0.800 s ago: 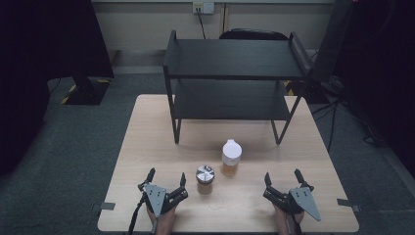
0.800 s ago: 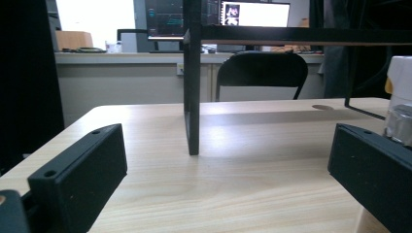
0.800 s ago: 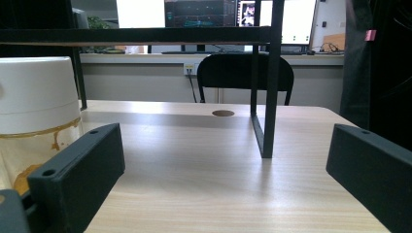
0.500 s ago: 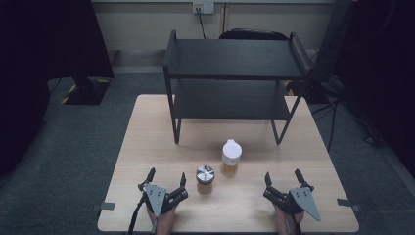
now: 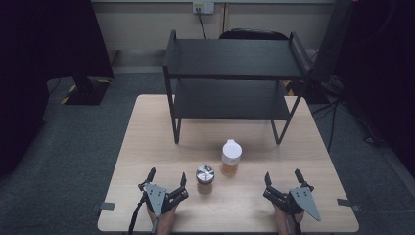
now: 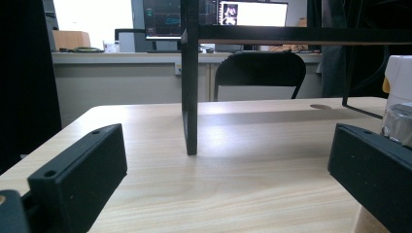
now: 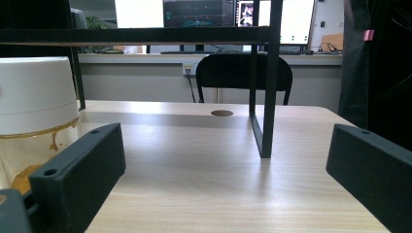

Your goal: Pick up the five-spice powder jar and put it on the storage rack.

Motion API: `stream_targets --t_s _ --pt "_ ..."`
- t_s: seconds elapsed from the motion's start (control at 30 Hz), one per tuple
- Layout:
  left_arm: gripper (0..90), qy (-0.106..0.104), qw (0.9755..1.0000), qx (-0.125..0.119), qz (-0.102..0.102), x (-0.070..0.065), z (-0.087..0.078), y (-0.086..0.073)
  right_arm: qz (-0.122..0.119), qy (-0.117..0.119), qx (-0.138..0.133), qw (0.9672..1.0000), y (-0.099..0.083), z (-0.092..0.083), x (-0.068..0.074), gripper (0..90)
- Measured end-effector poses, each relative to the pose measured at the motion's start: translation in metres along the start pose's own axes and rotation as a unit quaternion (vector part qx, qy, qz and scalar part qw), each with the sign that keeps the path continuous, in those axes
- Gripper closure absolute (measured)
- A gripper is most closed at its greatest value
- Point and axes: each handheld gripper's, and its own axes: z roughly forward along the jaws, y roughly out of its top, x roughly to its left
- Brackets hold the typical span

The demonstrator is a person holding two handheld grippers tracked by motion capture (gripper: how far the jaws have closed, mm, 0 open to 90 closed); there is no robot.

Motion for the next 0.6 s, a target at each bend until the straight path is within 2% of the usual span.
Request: stream_targets --t_s 0.37,0.6 --pt "0.0 0.0 1.0 -0.001 -0.002 0.0 0.0006 -0.0003 0.0 0.0 0.0 1.0 0.0001 0.0001 0.0001 0.0" --pt "0.0 -0.013 0.9999 0.001 -0.002 0.0041 0.0024 0.0003 0.0 -0.003 0.0 1.0 0.0001 0.0001 0.0011 0.0"
